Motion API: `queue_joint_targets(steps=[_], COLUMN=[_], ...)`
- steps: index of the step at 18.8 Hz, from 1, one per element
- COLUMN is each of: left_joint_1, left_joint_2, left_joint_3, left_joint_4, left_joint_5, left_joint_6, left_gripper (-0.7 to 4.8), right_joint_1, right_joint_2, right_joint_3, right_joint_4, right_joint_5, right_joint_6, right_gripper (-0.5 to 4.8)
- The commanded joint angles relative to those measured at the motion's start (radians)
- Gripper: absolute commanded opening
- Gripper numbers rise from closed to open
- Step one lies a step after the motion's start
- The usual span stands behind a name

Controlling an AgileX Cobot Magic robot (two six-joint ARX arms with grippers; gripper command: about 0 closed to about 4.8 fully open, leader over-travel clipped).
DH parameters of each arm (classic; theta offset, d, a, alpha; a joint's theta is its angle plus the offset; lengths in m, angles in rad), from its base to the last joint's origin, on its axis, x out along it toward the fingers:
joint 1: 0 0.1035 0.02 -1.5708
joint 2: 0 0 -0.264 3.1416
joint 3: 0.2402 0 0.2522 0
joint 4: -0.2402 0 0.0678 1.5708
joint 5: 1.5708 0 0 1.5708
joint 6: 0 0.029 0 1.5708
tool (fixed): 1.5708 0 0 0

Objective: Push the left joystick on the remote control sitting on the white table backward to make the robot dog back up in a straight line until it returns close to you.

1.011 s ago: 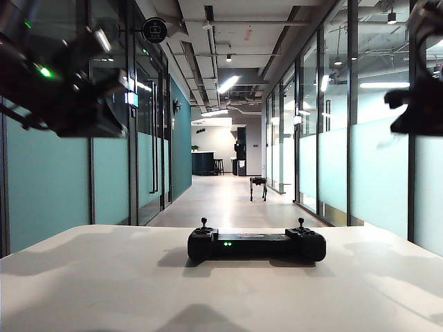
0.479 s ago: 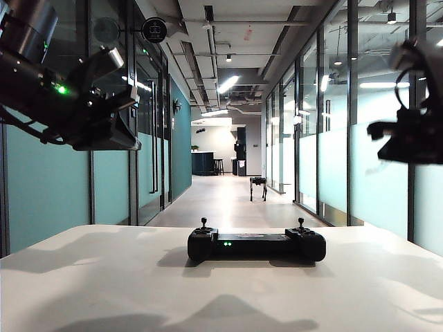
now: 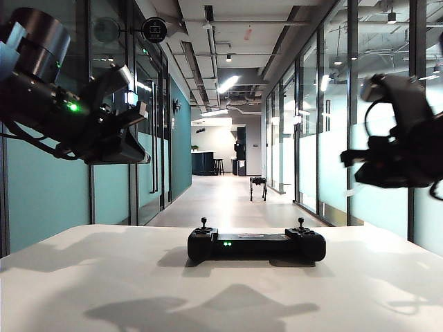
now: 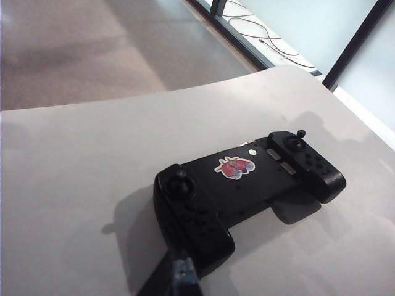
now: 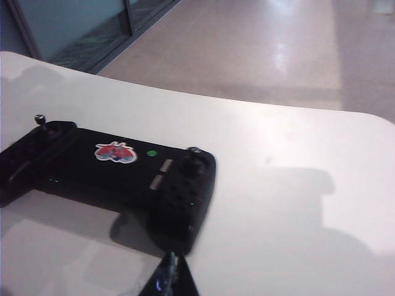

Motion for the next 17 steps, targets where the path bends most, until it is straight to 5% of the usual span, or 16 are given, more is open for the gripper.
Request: queue_joint_targets(steps=[1, 11, 12, 14, 15, 17], left_joint_1=[-0.002, -0.002, -0.002, -0.002, -0.002, -0.002], left_joint_2=[0.017, 0.13, 0.143, 0.166, 0.169, 0.171], left_joint_3=[0.016, 0.108, 0.122, 0.143, 0.145, 0.145], left_joint_4=[0.019, 0.018, 0.017, 0.017, 0.017, 0.017], left_joint_5=[0.007, 0.009, 0.019, 0.027, 0.027, 0.027], left_joint_6=[0.002, 0.002, 0.002, 0.002, 0.002, 0.002], left_gripper=[-0.05, -0.05, -0.05, -0.05, -0.05, -0.05], right_joint_1=[0.01, 0.019, 0.019, 0.019, 0.019, 0.019], right_joint_2=[0.065, 0.277, 0.303, 0.358, 0.38, 0.414], right_joint_3=[0.05, 0.174, 0.187, 0.217, 0.231, 0.251], right_joint_4=[0.039, 0.05, 0.049, 0.046, 0.045, 0.043], right_joint_5=[-0.003, -0.043, -0.051, -0.05, -0.044, -0.043], right_joint_6=[0.002, 0.032, 0.045, 0.075, 0.077, 0.081], right_gripper=[-0.06, -0.03, 0.3, 2.67, 3.33, 3.39])
